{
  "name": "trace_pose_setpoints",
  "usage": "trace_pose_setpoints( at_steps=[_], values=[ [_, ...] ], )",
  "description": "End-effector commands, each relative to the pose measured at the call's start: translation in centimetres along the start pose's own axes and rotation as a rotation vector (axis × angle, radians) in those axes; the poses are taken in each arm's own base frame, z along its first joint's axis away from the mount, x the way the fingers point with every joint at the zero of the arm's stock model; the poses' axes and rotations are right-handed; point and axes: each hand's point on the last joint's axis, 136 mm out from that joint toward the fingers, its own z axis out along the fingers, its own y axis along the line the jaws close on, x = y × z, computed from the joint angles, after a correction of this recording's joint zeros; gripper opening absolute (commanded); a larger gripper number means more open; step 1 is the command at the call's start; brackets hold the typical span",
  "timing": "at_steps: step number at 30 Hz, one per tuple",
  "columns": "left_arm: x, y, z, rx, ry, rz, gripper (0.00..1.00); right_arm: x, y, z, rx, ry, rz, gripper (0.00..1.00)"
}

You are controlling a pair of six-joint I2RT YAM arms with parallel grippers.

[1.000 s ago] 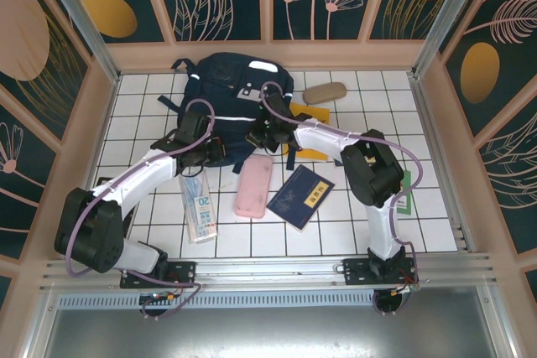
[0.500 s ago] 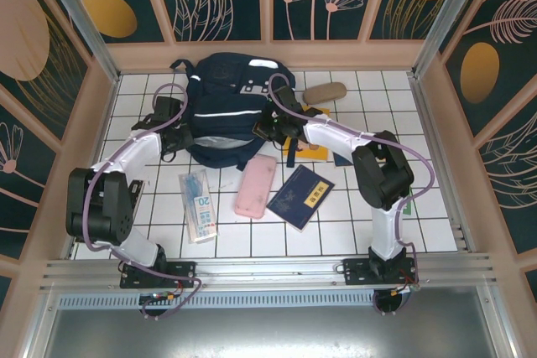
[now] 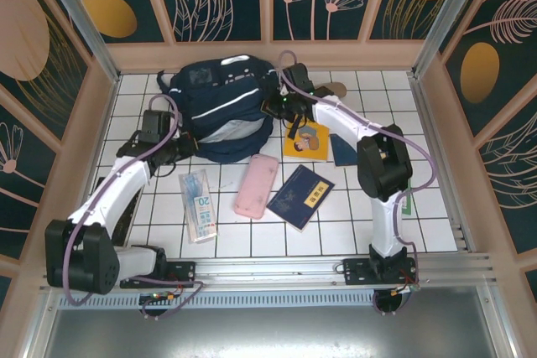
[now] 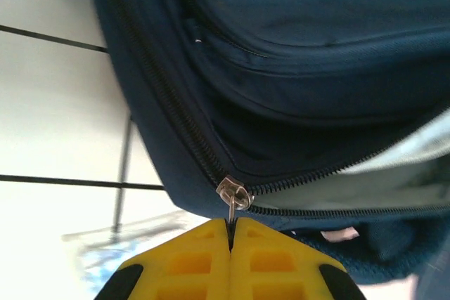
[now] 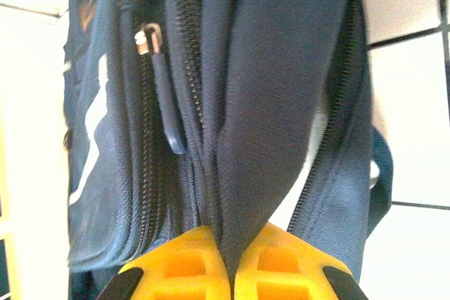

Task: Pack the student bag
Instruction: Unzip the student bag at the top-center of the table.

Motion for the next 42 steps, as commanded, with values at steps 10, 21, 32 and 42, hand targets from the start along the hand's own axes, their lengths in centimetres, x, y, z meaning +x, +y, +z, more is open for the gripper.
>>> trace_pose_setpoints(
  at_steps=[10,21,32,42],
  values=[
    [3.9,-13.3,3.4,0.351,0.081,-0.094,0.00,-12.9,-4.9,-2.3,0.148,-0.265,0.005,0.48],
    [5.2,-14.1,6.2,0.316,0.138,-0.026,0.00,-2.0,-5.2,-5.9,0.191,-0.173,0.082,0.56],
    [5.5,-14.2,6.2,0.323,0.152,0.004,0.00,8.7,-3.6,-2.4,0.183,0.026,0.173,0.54],
    [5.8,-13.8,6.0,0.298,0.161,0.040,0.00,10.4,-4.5,0.6,0.212,0.051,0.209,0.28]
  ],
)
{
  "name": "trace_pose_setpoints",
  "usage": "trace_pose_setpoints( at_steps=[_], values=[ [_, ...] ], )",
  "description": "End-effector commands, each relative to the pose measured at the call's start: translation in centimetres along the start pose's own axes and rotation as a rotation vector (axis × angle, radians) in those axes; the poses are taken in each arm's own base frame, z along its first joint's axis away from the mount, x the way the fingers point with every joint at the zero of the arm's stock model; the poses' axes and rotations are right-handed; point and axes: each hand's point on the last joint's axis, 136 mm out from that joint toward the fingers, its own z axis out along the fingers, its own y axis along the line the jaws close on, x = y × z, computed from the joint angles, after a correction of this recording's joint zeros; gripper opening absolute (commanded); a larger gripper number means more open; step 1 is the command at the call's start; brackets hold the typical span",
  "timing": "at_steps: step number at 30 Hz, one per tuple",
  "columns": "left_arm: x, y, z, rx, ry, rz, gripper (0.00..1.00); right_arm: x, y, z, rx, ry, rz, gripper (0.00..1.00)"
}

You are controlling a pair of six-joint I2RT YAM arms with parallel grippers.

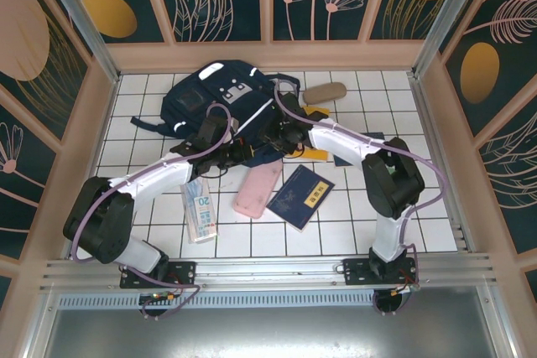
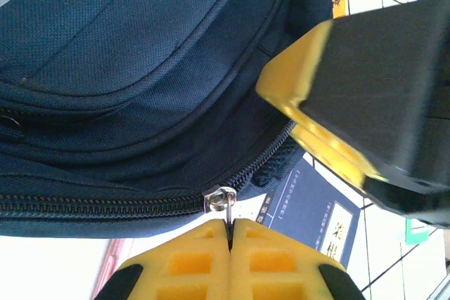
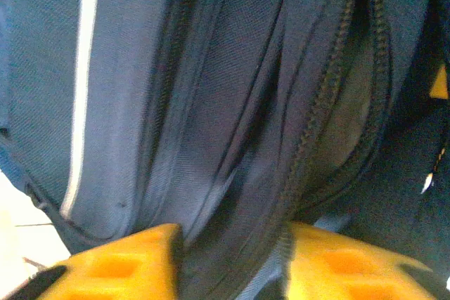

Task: Pack the student bag
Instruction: Unzip the student bag at the top-center of the table.

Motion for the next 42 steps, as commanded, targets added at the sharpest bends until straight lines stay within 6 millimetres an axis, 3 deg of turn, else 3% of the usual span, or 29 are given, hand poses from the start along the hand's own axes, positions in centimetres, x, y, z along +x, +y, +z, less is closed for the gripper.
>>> trace_pose_setpoints(
  at_steps=[1,3,6,8,13,19,26,29,33,35,38,40,42],
  values=[
    [-0.7,-1.7,-0.5,0.028,-0.008,0.062,0.00,-0.7,0.0,1.1,0.017,-0.017,0.019,0.17],
    [-0.7,-0.7,-0.6,-0.031,-0.007,0.074,0.00,-1.6,0.2,0.5,0.027,-0.056,0.007,0.00],
    [0.1,2.5,-0.7,-0.182,0.023,0.090,0.00,-3.3,-0.2,-0.7,0.038,-0.111,0.000,0.00],
    [-0.6,3.6,-1.3,-0.268,0.016,0.105,0.00,-4.3,-0.7,-1.4,0.037,-0.136,0.008,0.00],
    [-1.3,9.6,-3.4,-0.475,0.029,0.082,0.00,-6.0,-1.7,-2.8,0.023,-0.171,0.019,0.00],
    [-4.8,17.1,-6.4,-0.666,-0.025,-0.008,0.00,-6.4,-1.1,-3.9,-0.031,-0.185,-0.026,0.00],
    [-9.7,22.1,-7.6,-0.790,-0.122,-0.105,0.00,-6.0,-0.7,-4.5,-0.063,-0.186,-0.060,0.00],
    [-9.7,24.6,-7.5,-0.817,-0.114,-0.171,0.00,-5.8,-0.4,-4.6,-0.088,-0.176,-0.066,0.00],
    [-9.4,23.9,-7.8,-0.774,-0.119,-0.176,0.00,-5.8,1.0,-4.6,-0.132,-0.159,-0.112,0.00],
    [-9.2,22.6,-8.0,-0.714,-0.123,-0.172,0.00,-6.0,1.7,-4.5,-0.146,-0.155,-0.137,0.00],
    [-8.3,20.7,-8.0,-0.606,-0.108,-0.173,0.28,-6.3,2.3,-4.3,-0.147,-0.153,-0.162,0.00],
    [-8.1,19.3,-8.4,-0.551,-0.115,-0.163,0.39,-6.4,2.6,-4.2,-0.149,-0.148,-0.170,0.03],
    [-8.3,17.6,-8.9,-0.480,-0.132,-0.141,0.45,-6.5,2.5,-4.1,-0.143,-0.147,-0.173,0.25]
  ],
)
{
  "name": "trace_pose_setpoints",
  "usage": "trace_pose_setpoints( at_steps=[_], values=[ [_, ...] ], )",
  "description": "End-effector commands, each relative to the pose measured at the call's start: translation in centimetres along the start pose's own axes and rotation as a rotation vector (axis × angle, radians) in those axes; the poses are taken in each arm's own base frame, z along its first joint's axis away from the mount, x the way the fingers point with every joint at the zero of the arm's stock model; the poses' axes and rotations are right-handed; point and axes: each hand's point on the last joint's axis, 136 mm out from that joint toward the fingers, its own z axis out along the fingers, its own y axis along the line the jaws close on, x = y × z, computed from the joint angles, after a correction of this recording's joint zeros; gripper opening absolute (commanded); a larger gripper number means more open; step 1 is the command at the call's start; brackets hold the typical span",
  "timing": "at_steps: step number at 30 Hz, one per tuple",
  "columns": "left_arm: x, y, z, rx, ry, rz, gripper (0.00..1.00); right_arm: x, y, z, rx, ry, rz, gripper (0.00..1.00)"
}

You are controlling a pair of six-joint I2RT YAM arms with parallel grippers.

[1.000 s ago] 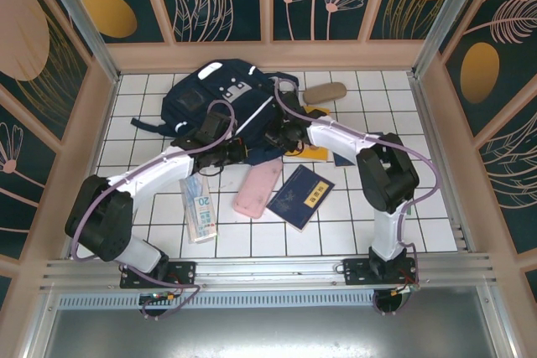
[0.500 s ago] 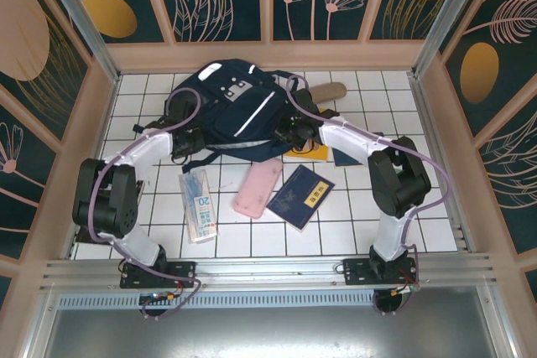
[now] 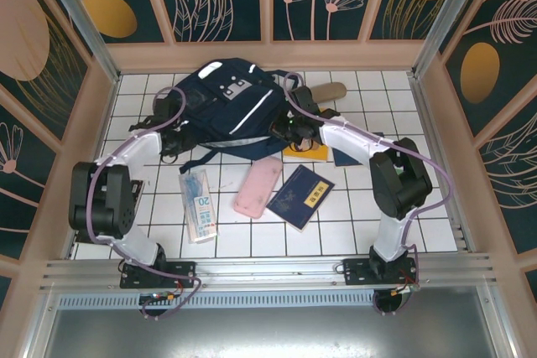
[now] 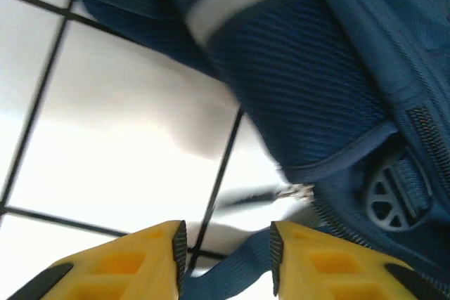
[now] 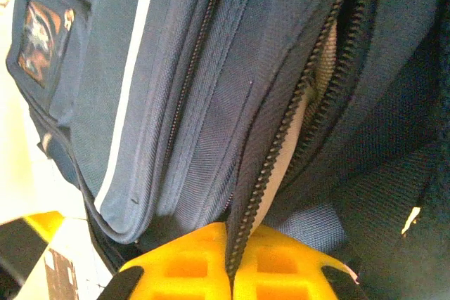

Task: Pack the student bag
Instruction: Unzip the student bag at the top-center of the table, then move the student bag to the top-left of the table.

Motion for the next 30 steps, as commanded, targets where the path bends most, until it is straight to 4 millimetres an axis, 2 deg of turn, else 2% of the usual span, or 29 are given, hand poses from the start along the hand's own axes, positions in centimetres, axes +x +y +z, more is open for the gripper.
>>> trace_pose_setpoints(
  at_steps=[1,3,7,8,9,11,12,13,18,22,26,30],
  values=[
    [0.2,-1.6,-2.7,0.111,-0.020,0.024,0.46,-2.5,1.1,-1.0,-0.009,-0.070,-0.049,0.36],
    [-0.1,-3.2,-4.0,0.178,-0.044,0.055,0.47,-2.6,1.0,-1.3,0.000,-0.078,-0.054,0.47],
    [-0.7,-7.2,-6.0,0.274,-0.092,0.141,0.48,-2.8,0.7,-2.5,0.018,-0.110,-0.075,0.56],
    [-0.8,-8.3,-6.2,0.294,-0.101,0.164,0.48,-2.8,0.3,-2.9,0.029,-0.126,-0.077,0.60],
    [-0.8,-9.5,-6.4,0.312,-0.109,0.189,0.47,-3.9,-0.7,-3.7,0.049,-0.160,-0.058,0.63],
    [-0.7,-12.1,-6.5,0.339,-0.126,0.249,0.48,-4.1,-1.4,-4.4,0.061,-0.190,-0.053,0.70],
    [-0.6,-13.5,-6.5,0.345,-0.136,0.286,0.48,-4.1,-1.7,-5.1,0.056,-0.214,-0.053,0.77],
    [-0.6,-14.6,-6.5,0.349,-0.143,0.317,0.48,-4.2,-1.7,-5.6,0.051,-0.234,-0.054,0.78],
    [-0.1,-19.6,-4.9,0.351,-0.145,0.461,0.49,-4.5,-2.8,-8.4,0.021,-0.363,-0.059,0.85],
    [1.1,-22.2,-2.3,0.307,-0.127,0.598,0.51,-4.4,-3.6,-9.9,0.008,-0.398,-0.053,0.86],
    [2.2,-23.5,0.8,0.246,-0.088,0.696,0.52,-4.2,-4.2,-11.0,0.022,-0.418,-0.070,0.87],
    [2.8,-24.4,2.9,0.219,-0.069,0.742,0.52,-4.1,-5.0,-11.8,0.045,-0.444,-0.071,0.87]
  ],
)
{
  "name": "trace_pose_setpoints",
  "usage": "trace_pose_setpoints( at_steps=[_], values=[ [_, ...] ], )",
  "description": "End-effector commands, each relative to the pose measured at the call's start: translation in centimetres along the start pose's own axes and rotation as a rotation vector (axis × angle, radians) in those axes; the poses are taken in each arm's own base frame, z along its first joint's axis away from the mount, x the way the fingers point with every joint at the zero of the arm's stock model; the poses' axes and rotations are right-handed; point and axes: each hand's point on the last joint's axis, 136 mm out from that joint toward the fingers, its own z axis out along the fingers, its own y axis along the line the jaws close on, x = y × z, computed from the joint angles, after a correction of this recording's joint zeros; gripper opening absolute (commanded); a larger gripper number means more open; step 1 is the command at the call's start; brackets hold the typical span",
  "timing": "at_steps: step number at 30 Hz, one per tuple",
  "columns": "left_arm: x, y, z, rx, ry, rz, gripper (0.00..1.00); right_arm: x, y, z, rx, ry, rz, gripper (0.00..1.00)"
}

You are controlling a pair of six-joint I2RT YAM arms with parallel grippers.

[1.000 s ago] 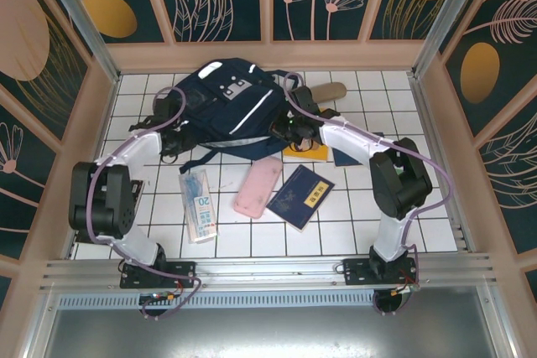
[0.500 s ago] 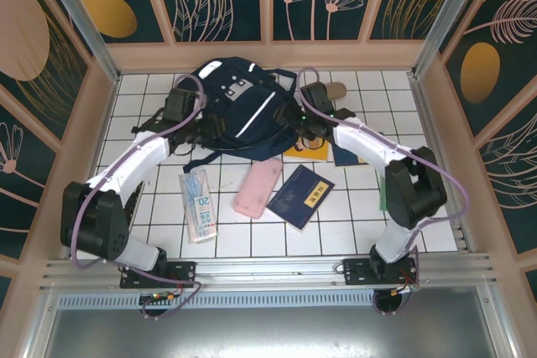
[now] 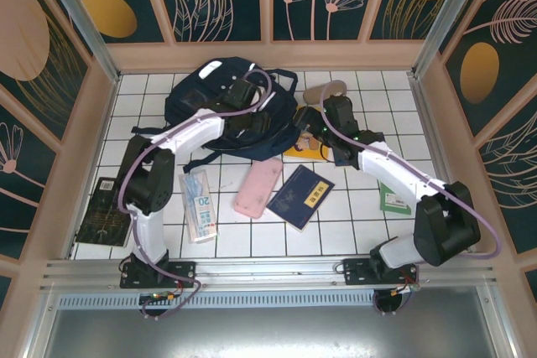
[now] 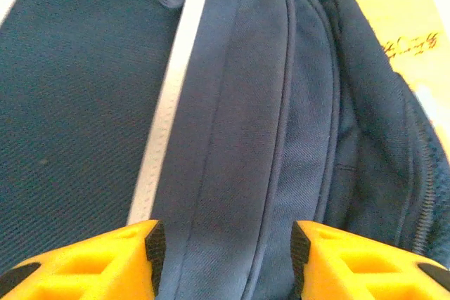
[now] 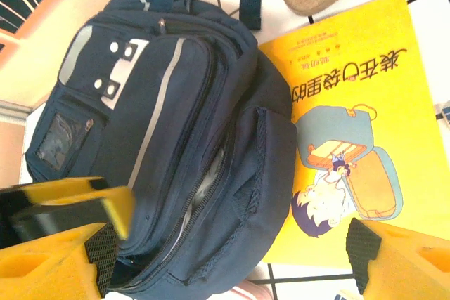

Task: Pack the student bag
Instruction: Move the student bag to the top-left of the table.

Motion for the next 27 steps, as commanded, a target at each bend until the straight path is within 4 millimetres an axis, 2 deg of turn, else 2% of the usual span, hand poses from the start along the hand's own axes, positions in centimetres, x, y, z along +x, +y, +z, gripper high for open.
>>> trace_pose_setpoints(
  at_steps=[1,7,10,13,19,24,27],
  values=[
    [-0.2,0.2,1.1,-0.048,0.027,0.083,0.52,-1.2,-0.5,-1.2,0.010,-0.069,-0.023,0.87],
    [0.6,-0.1,3.1,-0.072,0.071,0.137,0.54,-1.0,-1.3,-1.8,0.035,-0.081,-0.020,0.87],
    [0.9,0.8,4.0,-0.133,0.087,0.145,0.55,-1.0,-1.7,-2.0,0.044,-0.080,-0.015,0.87],
    [1.6,2.5,5.0,-0.220,0.104,0.141,0.56,-0.9,-1.9,-2.0,0.048,-0.076,-0.011,0.87],
    [4.1,7.1,6.0,-0.443,0.160,0.108,0.44,-0.7,-2.0,-1.7,0.042,-0.055,-0.012,0.87],
    [5.9,11.7,5.2,-0.502,0.191,-0.031,0.41,-0.5,-2.4,-1.4,0.051,-0.043,-0.013,0.87],
    [5.5,12.7,4.0,-0.494,0.167,-0.078,0.41,-0.2,-2.7,-1.1,0.064,-0.038,-0.018,0.87]
  ],
)
